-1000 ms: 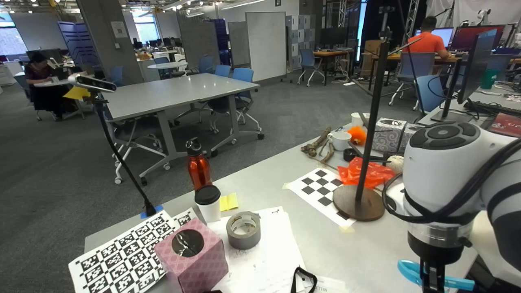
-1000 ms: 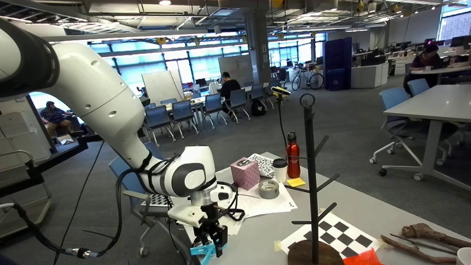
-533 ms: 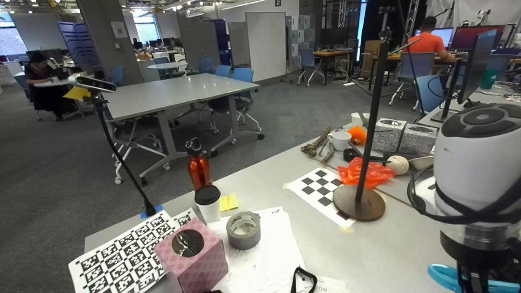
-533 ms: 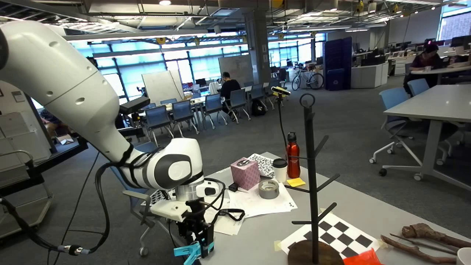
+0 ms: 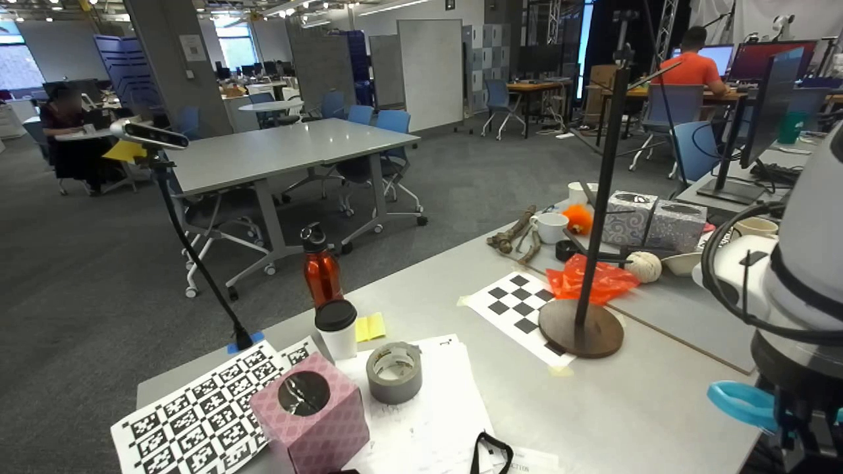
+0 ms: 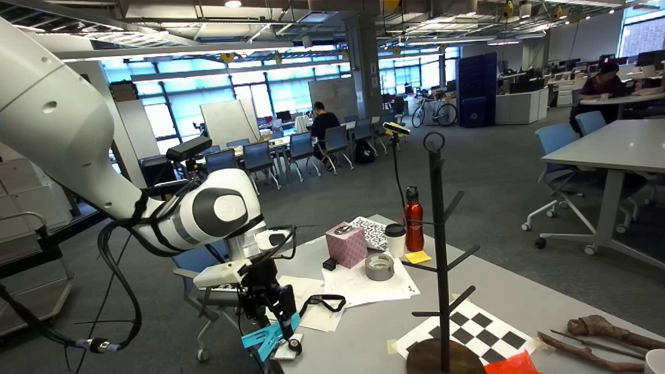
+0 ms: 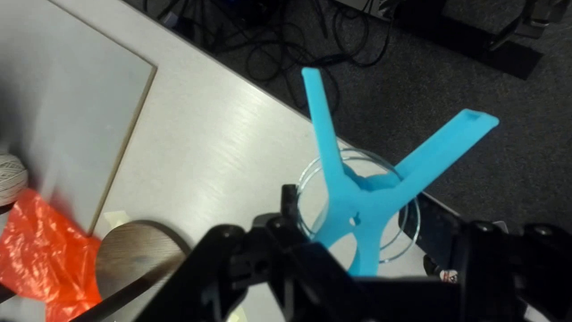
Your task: Place the blue peg on the black stand
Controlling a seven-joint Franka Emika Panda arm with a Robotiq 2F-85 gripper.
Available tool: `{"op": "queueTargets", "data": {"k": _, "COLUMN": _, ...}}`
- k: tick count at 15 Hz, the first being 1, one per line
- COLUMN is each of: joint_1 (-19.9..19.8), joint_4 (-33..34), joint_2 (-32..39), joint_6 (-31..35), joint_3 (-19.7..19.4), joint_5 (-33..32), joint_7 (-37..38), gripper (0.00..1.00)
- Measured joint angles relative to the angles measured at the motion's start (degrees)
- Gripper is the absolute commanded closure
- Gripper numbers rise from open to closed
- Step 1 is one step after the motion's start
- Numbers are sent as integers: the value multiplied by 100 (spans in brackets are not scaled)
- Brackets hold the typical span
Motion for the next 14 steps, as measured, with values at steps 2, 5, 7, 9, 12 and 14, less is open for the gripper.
{"op": "queueTargets", "data": {"k": 2, "joint_1": -53, "joint_4": -40, "joint_2": -111, "joint_6": -7, "joint_3": 27, "joint_5": -93, "joint_7": 11, "gripper": 40}}
{"op": "queueTargets", "data": {"k": 5, "joint_1": -66, "joint_4": -50, "joint_2": -123, "joint_6": -7, "joint_3": 39, "joint_5": -101, "joint_7": 11, "gripper": 65}}
{"op": "queueTargets", "data": {"k": 7, "joint_1": -87, "joint_4": -50, "joint_2": -118, "joint_6": -7, "joint_3": 68, "joint_5": -100, "joint_7": 11, "gripper": 65}}
{"op": "queueTargets", "data": {"k": 9, "joint_1": -168, "joint_4": -31, "joint_2": -110, "joint_6": -7, "joint_3": 154, "joint_5": -100, "joint_7": 11, "gripper": 65}}
{"op": "queueTargets", "data": {"k": 12, "joint_1": -287, "joint_4": 74, "joint_2": -189, "joint_6": -15, "joint_3": 230, "joint_5": -157, "joint_7": 23, "gripper": 65}}
{"op": "queueTargets", "data": {"k": 14, "joint_1": -353, "joint_4": 185, "joint_2": -309, "joint_6": -128, "joint_3": 262, "joint_5": -271, "joint_7": 34, "gripper": 65}}
